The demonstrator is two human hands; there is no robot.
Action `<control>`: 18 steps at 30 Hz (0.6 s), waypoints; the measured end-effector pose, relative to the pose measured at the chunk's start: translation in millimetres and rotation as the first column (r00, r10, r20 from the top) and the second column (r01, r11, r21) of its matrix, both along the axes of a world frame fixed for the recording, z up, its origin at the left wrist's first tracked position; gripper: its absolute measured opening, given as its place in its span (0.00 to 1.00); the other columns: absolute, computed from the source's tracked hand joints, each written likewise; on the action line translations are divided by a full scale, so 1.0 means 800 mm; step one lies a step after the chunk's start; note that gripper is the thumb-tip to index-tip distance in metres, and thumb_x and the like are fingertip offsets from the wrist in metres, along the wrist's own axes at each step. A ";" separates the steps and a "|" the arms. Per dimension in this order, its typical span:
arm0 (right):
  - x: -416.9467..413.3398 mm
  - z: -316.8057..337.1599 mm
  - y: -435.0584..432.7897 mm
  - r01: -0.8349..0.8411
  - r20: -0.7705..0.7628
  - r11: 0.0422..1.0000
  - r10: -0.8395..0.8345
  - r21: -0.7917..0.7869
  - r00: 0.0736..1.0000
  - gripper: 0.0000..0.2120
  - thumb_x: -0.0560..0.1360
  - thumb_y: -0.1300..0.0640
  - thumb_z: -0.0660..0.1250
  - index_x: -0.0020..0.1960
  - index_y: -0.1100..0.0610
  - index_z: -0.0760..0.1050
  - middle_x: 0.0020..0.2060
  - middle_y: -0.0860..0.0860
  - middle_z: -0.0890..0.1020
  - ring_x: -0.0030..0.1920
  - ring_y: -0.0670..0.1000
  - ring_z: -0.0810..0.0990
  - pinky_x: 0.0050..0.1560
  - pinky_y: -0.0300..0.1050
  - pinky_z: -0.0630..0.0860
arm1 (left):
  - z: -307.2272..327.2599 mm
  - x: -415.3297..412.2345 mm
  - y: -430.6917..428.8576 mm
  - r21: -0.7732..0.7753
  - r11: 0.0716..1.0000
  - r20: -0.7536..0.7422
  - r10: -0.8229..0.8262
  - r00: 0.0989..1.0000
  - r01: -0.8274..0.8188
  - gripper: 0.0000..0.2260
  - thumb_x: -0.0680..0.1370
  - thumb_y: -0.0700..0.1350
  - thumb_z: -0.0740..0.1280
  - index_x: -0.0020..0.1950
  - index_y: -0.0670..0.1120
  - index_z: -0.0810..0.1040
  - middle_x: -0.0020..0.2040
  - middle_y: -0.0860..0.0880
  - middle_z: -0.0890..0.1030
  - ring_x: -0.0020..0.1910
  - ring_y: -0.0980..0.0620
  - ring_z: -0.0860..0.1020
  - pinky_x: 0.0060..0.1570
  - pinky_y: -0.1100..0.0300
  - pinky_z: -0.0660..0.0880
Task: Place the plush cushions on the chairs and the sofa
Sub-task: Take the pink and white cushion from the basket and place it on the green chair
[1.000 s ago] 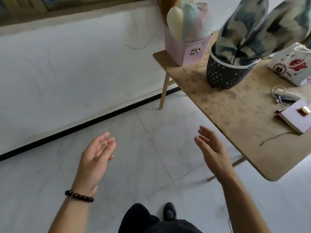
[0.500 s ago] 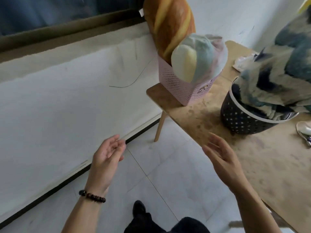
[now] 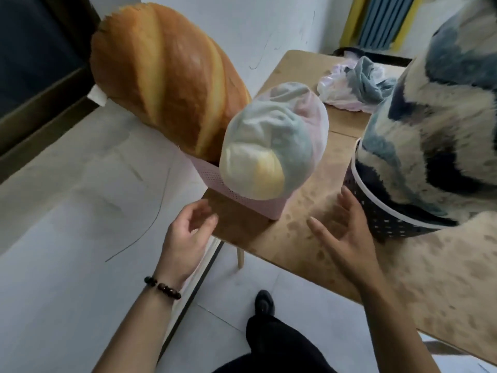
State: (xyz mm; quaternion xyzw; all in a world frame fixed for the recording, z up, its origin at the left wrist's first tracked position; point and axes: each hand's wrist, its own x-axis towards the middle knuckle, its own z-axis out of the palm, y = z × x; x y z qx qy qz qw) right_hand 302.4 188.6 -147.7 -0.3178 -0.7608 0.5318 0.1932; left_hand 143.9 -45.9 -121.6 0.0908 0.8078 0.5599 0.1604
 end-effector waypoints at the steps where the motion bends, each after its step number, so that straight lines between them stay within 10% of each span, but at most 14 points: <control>1: -0.025 0.007 0.001 -0.009 -0.004 1.000 0.009 0.012 1.000 0.55 0.65 0.36 0.78 0.81 0.43 0.49 0.79 0.43 0.59 0.76 0.43 0.62 0.76 0.55 0.66 | 0.006 -0.023 0.010 -0.024 0.999 -0.029 -0.047 0.998 0.047 0.12 0.80 0.45 0.69 0.62 0.56 0.76 0.58 0.59 0.81 0.59 0.58 0.79 0.60 0.56 0.77; 7: -0.172 0.018 0.009 -0.138 0.072 0.944 0.121 0.300 0.990 0.77 0.52 0.21 0.72 0.80 0.52 0.27 0.79 0.50 0.29 0.79 0.51 0.28 0.80 0.60 0.39 | -0.017 -0.151 0.060 -0.221 0.939 -0.109 -0.291 0.950 0.262 0.14 0.82 0.50 0.65 0.68 0.50 0.75 0.59 0.56 0.80 0.57 0.57 0.78 0.60 0.53 0.78; 13: -0.210 -0.001 0.018 0.145 -0.031 0.984 -0.143 0.099 0.989 0.53 0.54 0.30 0.79 0.73 0.30 0.54 0.76 0.48 0.63 0.77 0.51 0.63 0.75 0.56 0.67 | -0.099 -0.224 0.077 -0.661 0.629 -0.389 -0.754 0.529 0.410 0.18 0.80 0.57 0.56 0.55 0.46 0.79 0.50 0.44 0.79 0.44 0.45 0.79 0.42 0.58 0.71; 18: -0.206 0.011 -0.010 0.435 -0.120 0.889 -0.452 -0.141 0.884 0.47 0.52 0.40 0.79 0.69 0.49 0.70 0.58 0.47 0.81 0.52 0.38 0.82 0.52 0.36 0.81 | -0.110 -0.245 0.084 -0.679 0.604 -0.443 -0.791 0.422 0.418 0.17 0.81 0.57 0.54 0.46 0.52 0.79 0.42 0.47 0.79 0.41 0.43 0.75 0.42 0.51 0.70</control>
